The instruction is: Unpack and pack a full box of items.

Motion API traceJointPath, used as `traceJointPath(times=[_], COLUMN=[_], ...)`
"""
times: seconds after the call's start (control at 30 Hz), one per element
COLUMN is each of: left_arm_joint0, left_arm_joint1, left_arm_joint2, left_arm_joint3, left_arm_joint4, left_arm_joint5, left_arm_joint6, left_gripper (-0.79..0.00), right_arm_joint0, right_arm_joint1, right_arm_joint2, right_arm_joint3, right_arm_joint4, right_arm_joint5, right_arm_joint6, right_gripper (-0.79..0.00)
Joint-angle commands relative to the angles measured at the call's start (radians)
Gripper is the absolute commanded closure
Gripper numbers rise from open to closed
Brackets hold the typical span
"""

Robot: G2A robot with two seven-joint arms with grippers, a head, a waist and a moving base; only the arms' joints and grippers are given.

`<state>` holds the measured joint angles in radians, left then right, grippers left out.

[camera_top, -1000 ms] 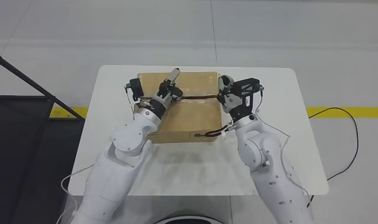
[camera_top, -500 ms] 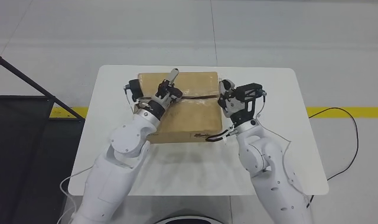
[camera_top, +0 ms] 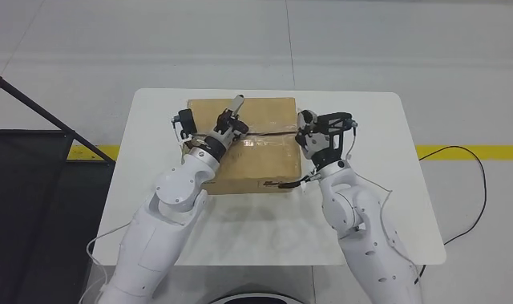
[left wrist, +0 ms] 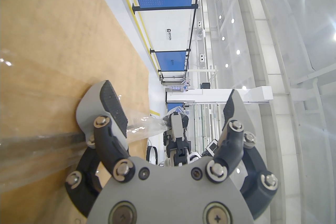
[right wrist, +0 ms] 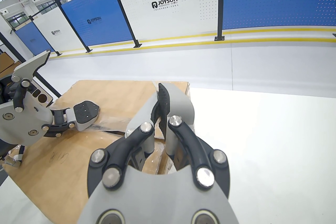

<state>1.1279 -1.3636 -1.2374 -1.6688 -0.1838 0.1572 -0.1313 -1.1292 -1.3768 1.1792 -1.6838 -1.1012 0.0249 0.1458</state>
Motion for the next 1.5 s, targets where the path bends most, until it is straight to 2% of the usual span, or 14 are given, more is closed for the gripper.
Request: traceJointPath(times=[0.0,0.07,0.17,0.33,0.37,0.57,0.73,0.8,0.83,0.93,1.0,1.23,1.37,1.47], left_arm_joint0=[0.000,0.000,0.001,0.003,0.003,0.008,0.018,0.022,0.024,0.031,0.037,0.109,0.192,0.257], left_arm_joint1=[-0.001,-0.001,-0.002,-0.004,-0.004,-0.006,-0.006,-0.007,-0.007,-0.007,-0.007,0.002,0.014,0.022], left_arm_joint2=[0.001,0.001,0.001,0.006,0.007,0.006,0.004,0.005,0.005,0.005,0.002,-0.072,-0.177,-0.266], left_arm_joint3=[0.004,0.005,0.006,0.006,0.007,0.003,-0.011,-0.018,-0.021,-0.032,-0.043,-0.159,-0.259,-0.306], left_arm_joint4=[0.001,0.002,0.003,0.005,0.007,0.008,0.010,0.010,0.010,0.011,0.010,-0.010,-0.029,-0.057], left_arm_joint5=[-0.001,-0.002,0.000,-0.001,0.000,-0.001,-0.004,-0.006,-0.006,-0.010,-0.016,-0.060,-0.101,-0.136], left_arm_joint6=[0.001,0.002,0.002,0.001,0.001,-0.002,-0.004,-0.005,-0.006,-0.007,-0.007,-0.017,-0.024,-0.028], left_gripper=[-0.785,-0.785,-0.785,-0.785,-0.785,-0.785,-0.785,-0.785,-0.785,-0.785,-0.785,-0.785,-0.785,-0.785], right_arm_joint0=[0.001,-0.001,-0.010,-0.031,-0.036,-0.068,-0.069,-0.047,-0.030,0.054,0.124,0.311,0.398,0.456], right_arm_joint1=[-0.001,-0.001,0.000,0.001,0.001,0.002,0.003,0.002,0.002,0.000,-0.002,-0.007,-0.014,-0.025], right_arm_joint2=[0.001,0.004,0.010,0.027,0.032,0.078,0.110,0.116,0.119,0.124,0.119,0.086,0.037,-0.023], right_arm_joint3=[0.003,0.002,-0.006,-0.029,-0.035,-0.095,-0.153,-0.157,-0.149,-0.082,-0.027,0.149,0.232,0.296], right_arm_joint4=[0.004,0.010,0.014,0.027,0.031,0.088,0.206,0.294,0.349,0.494,0.557,0.750,0.804,0.815], right_arm_joint5=[-0.002,-0.007,-0.009,-0.003,-0.001,0.007,-0.031,-0.056,-0.066,-0.061,-0.041,0.042,0.078,0.098], right_arm_joint6=[0.005,0.011,0.018,0.016,0.013,-0.014,0.036,0.108,0.158,0.328,0.409,0.698,0.810,0.830], right_gripper=[-0.015,-0.142,-0.280,-0.391,-0.459,-0.517,-0.637,-0.566,-0.496,-0.102,0.000,0.000,0.000,0.000])
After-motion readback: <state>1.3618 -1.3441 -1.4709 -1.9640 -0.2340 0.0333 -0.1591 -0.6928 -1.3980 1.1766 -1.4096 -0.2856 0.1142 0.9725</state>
